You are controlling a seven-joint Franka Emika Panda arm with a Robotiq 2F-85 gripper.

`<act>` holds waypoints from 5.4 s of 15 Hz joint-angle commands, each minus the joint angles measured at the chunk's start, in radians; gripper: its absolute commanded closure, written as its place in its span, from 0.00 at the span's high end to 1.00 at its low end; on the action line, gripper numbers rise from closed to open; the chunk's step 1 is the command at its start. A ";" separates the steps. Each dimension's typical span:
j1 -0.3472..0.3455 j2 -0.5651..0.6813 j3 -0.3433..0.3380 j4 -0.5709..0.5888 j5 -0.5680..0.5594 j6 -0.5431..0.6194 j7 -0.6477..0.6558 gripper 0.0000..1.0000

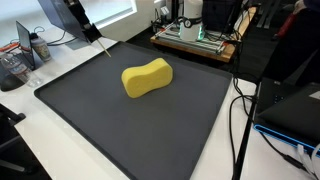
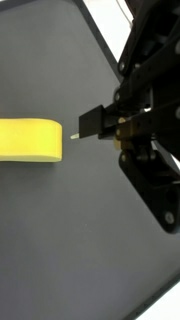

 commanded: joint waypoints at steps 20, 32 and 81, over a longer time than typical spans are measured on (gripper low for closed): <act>-0.031 -0.486 -0.037 -0.812 0.213 0.568 -0.302 0.03; -0.007 -0.586 -0.043 -1.051 0.387 0.795 -0.343 0.03; -0.072 -0.858 0.634 -1.312 -0.092 1.021 -0.062 0.03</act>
